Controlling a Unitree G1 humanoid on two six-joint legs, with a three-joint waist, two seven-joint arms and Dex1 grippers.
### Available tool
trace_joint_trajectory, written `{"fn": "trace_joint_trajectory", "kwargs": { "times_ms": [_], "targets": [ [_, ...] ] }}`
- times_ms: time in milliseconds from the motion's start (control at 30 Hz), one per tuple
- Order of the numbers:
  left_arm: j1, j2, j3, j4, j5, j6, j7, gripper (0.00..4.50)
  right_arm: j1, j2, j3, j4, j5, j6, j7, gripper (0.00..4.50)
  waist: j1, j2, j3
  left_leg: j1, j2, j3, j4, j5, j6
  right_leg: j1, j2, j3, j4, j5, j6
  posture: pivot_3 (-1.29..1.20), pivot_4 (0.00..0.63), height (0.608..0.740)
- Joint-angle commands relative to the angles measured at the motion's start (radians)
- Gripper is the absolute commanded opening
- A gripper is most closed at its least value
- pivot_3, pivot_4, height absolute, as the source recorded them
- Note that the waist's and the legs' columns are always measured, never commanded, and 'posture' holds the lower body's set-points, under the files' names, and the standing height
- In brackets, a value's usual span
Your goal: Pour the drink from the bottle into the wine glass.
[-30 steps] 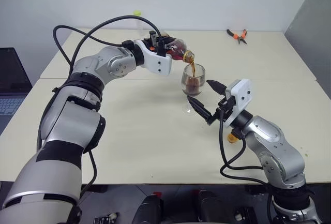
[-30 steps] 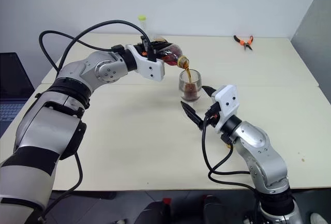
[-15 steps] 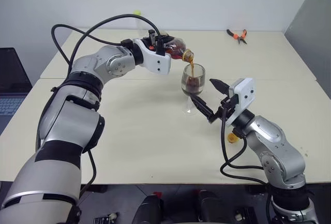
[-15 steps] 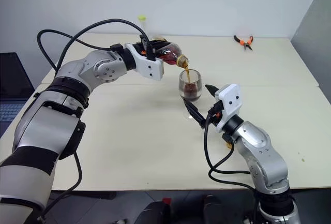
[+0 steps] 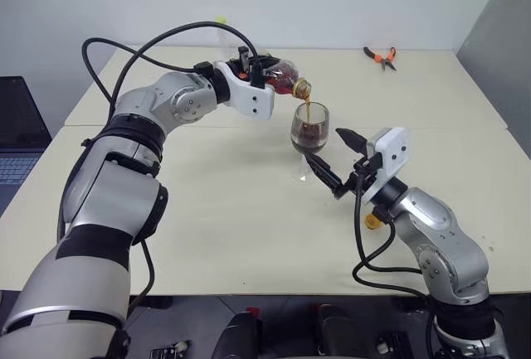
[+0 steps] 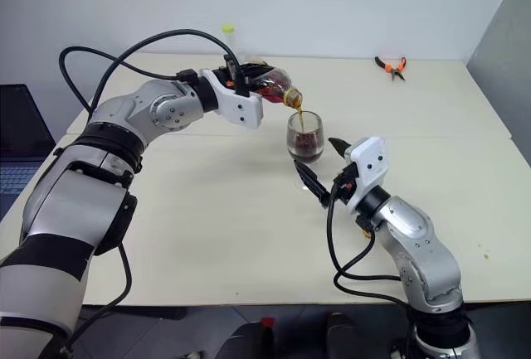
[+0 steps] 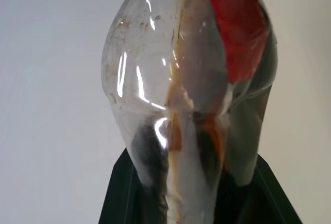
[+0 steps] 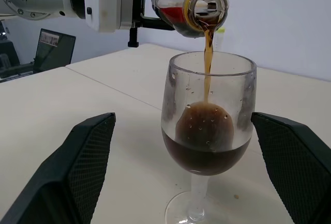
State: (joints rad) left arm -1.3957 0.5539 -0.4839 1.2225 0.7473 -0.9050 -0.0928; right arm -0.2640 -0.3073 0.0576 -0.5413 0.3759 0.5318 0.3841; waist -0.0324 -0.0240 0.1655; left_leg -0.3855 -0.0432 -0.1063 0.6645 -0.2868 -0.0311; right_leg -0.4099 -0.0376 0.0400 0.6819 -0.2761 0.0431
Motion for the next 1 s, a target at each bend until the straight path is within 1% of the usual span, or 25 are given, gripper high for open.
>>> {"fn": "trace_joint_trajectory", "kwargs": {
  "times_ms": [33, 1000],
  "targets": [
    [-0.051, 0.014, 0.01, -0.015, -0.012, -0.01, 0.027, 0.85, -0.005, 0.002, -0.015, -0.016, 0.007, -0.01, -0.003, 4.5, 0.0, 0.0, 0.0, 0.0, 0.0, 0.0, 0.0, 0.0, 0.0, 0.0, 0.0, 0.0, 0.0, 0.0, 0.0, 0.0, 0.15, 0.74],
    [-0.054, 0.021, -0.014, -0.009, 0.009, -0.014, 0.055, 0.85, 0.002, -0.003, -0.011, -0.018, 0.006, -0.008, 0.008, 4.5, 0.0, 0.0, 0.0, 0.0, 0.0, 0.0, 0.0, 0.0, 0.0, 0.0, 0.0, 0.0, 0.0, 0.0, 0.0, 0.0, 0.15, 0.74]
  ]
}}
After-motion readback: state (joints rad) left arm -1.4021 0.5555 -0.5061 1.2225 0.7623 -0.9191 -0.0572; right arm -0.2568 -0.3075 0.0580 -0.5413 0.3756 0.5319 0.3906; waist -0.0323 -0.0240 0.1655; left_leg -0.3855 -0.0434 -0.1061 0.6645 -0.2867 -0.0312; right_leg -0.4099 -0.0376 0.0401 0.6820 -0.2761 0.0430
